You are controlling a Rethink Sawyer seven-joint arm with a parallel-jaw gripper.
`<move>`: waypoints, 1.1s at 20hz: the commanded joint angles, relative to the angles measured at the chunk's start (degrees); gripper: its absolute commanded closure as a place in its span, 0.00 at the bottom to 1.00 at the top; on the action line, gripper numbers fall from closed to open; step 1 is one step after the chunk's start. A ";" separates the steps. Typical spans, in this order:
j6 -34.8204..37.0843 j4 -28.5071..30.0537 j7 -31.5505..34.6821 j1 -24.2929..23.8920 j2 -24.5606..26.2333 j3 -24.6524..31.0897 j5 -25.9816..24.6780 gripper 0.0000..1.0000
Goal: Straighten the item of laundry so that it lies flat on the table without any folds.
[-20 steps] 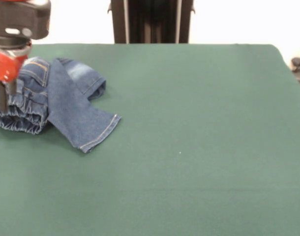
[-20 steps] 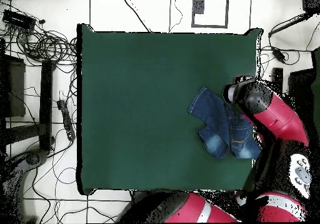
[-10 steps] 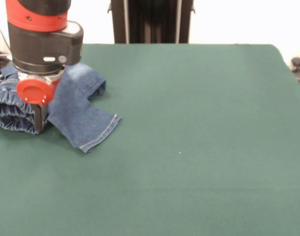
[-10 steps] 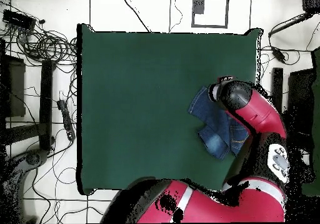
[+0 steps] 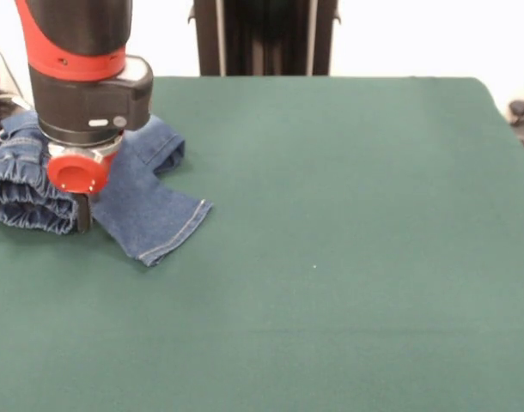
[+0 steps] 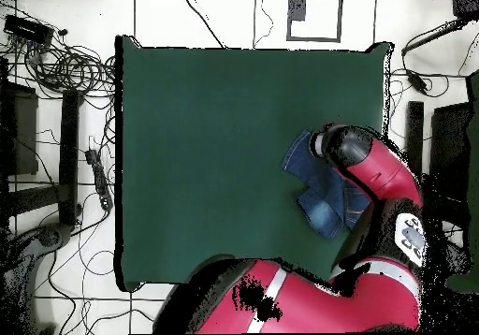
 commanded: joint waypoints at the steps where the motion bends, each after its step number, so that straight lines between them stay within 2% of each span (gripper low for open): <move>1: 14.18 -1.53 12.03 2.84 4.03 0.09 0.40 0.00; 15: 13.19 -2.87 10.14 2.78 5.53 -4.27 -0.93 0.00; 22: 11.75 -3.84 6.17 1.23 4.47 -6.16 -2.35 0.00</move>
